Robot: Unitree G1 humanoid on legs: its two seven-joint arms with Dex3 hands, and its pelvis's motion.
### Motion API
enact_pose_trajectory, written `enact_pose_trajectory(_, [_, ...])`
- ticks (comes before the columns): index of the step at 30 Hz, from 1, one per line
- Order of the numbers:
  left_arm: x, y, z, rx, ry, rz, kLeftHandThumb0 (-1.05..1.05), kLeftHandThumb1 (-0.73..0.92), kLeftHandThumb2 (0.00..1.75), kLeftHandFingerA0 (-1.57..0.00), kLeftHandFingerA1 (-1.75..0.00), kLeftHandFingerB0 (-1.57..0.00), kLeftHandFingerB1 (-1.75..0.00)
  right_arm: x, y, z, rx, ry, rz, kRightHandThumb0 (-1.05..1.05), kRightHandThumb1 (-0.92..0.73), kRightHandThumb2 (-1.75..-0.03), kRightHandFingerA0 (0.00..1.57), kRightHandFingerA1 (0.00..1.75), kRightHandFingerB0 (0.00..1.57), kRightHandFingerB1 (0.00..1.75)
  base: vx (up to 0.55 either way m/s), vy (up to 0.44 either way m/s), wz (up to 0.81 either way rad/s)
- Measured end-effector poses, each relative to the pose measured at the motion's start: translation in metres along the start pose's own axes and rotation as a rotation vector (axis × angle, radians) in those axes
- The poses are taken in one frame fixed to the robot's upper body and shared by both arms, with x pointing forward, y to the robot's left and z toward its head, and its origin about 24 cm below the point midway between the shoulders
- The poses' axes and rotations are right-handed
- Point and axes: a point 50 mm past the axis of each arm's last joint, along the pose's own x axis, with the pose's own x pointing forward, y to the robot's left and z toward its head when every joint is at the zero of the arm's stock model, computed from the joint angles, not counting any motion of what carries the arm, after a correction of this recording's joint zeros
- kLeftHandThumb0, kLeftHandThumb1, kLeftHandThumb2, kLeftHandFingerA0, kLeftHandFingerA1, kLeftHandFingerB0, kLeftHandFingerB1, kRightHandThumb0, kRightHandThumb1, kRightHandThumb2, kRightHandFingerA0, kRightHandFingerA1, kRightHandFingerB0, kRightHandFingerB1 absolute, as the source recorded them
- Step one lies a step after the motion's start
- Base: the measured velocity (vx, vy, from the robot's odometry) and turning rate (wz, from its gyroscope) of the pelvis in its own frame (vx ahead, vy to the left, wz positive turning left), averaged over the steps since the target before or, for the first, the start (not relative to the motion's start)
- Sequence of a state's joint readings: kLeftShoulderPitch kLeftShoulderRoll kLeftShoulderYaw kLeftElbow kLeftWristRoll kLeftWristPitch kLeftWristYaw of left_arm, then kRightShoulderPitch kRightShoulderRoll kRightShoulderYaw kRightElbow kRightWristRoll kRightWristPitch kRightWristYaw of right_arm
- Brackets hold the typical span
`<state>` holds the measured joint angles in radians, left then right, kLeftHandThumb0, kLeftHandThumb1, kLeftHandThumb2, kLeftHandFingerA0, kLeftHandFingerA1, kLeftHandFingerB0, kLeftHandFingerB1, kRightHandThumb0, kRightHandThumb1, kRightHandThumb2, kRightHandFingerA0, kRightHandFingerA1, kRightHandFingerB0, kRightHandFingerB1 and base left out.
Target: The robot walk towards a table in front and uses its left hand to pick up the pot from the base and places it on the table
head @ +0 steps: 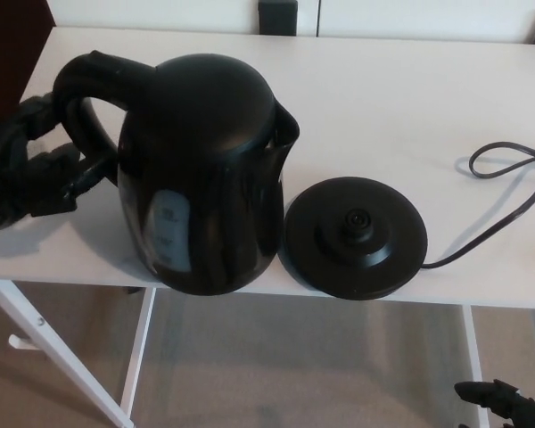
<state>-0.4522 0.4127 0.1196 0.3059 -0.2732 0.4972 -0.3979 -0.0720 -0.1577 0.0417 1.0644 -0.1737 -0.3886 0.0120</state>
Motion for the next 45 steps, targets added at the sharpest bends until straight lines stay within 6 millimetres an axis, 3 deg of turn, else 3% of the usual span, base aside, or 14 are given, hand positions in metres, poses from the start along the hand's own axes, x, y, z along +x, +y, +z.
enact_pose_trajectory(2, [-0.003,0.007,-0.001,-0.008,0.008,0.008,-0.59,0.38,0.68,0.00,0.00,0.00,0.00,0.000,0.000,0.000,-0.002,-0.001,0.001,-0.28,-0.78,-0.62,0.55,0.62,0.38,0.45,0.00,0.000,0.00])
enact_pose_trajectory(7, [-0.008,0.016,-0.008,-0.020,0.036,0.016,-0.59,0.38,0.69,0.00,0.00,0.00,0.00,0.000,0.000,-0.001,-0.002,0.003,0.003,-0.28,-0.77,-0.62,0.56,0.63,0.38,0.45,0.00,0.000,0.00])
enact_pose_trajectory(8, [-0.008,0.018,-0.009,-0.020,0.040,0.017,-0.52,0.42,0.53,0.00,0.00,0.00,0.00,0.000,0.001,-0.001,-0.002,0.005,0.004,-0.29,-0.57,-0.93,0.53,0.69,0.30,0.55,0.00,0.000,0.00])
enact_pose_trajectory(15, [-0.018,0.031,-0.014,-0.028,0.055,0.035,-0.52,0.42,0.53,0.00,0.00,0.00,0.00,0.000,0.003,-0.001,-0.013,0.005,0.016,-0.29,-0.58,-0.93,0.54,0.70,0.30,0.55,0.00,0.000,0.00])
enact_pose_trajectory(17, [-0.020,0.033,-0.015,-0.029,0.056,0.037,-0.59,0.39,0.69,0.00,0.00,0.00,0.00,0.000,0.003,0.000,-0.015,0.004,0.017,-0.29,-0.57,-0.93,0.54,0.70,0.30,0.55,0.00,0.000,0.00])
enact_pose_trajectory(18, [-0.027,0.040,-0.019,-0.029,0.063,0.048,-0.54,0.42,0.53,0.00,0.00,0.00,0.00,0.001,0.003,0.000,-0.016,0.002,0.018,-0.27,-0.77,-0.62,0.56,0.64,0.39,0.46,0.00,0.000,0.00])
enact_pose_trajectory(22, [-0.040,0.052,-0.024,-0.030,0.073,0.068,-0.60,0.38,0.69,0.00,0.00,0.00,0.00,0.002,0.003,0.002,-0.018,-0.002,0.017,-0.28,-0.77,-0.62,0.55,0.62,0.38,0.45,0.00,0.000,0.00])
enact_pose_trajectory(23, [-0.046,0.057,-0.026,-0.033,0.077,0.076,-0.58,0.39,0.67,0.00,0.00,0.00,0.00,0.002,0.002,0.002,-0.019,-0.002,0.017,-0.29,-0.57,-0.93,0.55,0.70,0.30,0.55,0.00,0.000,0.00])
enact_pose_trajectory(25, [-0.058,0.064,-0.032,-0.046,0.077,0.087,-0.57,0.39,0.67,0.00,0.00,0.00,0.00,0.002,0.002,0.003,-0.020,-0.003,0.017,-0.28,-0.57,-0.93,0.53,0.70,0.29,0.55,0.00,0.000,0.00])
enact_pose_trajectory(26, [-0.067,0.067,-0.036,-0.055,0.076,0.093,-0.58,0.39,0.67,0.00,0.00,0.00,0.00,0.002,0.002,0.002,-0.019,0.000,0.016,-0.27,-0.77,-0.62,0.54,0.62,0.38,0.46,0.00,0.000,0.00])
enact_pose_trajectory(33, [-0.121,0.068,-0.074,-0.105,0.106,0.105,-0.56,0.50,0.55,0.00,0.00,0.00,0.00,-0.001,0.002,-0.006,-0.010,0.028,0.014,-0.30,-0.77,-0.62,0.53,0.59,0.40,0.45,0.00,0.000,0.00])
enact_pose_trajectory(42, [-0.196,0.038,-0.146,-0.258,0.192,0.124,-0.72,0.53,0.81,0.00,-0.09,0.00,-0.02,-0.009,0.004,-0.019,0.005,0.072,0.008,-0.37,-0.77,-0.63,0.37,0.48,0.31,0.39,0.00,0.000,0.00])
enact_pose_trajectory(43, [-0.207,0.032,-0.157,-0.281,0.214,0.134,-0.69,0.54,0.84,0.00,-0.15,0.00,-0.09,-0.010,0.004,-0.021,0.010,0.080,0.005,-0.38,-0.58,-0.92,0.33,0.58,0.22,0.50,0.00,0.000,0.00])
enact_pose_trajectory(45, [-0.218,0.027,-0.170,-0.306,0.242,0.151,-0.71,0.53,0.85,0.00,-0.15,0.00,-0.09,-0.011,0.004,-0.023,0.015,0.086,0.003,-0.38,-0.58,-0.92,0.33,0.58,0.21,0.50,0.00,0.000,0.00])
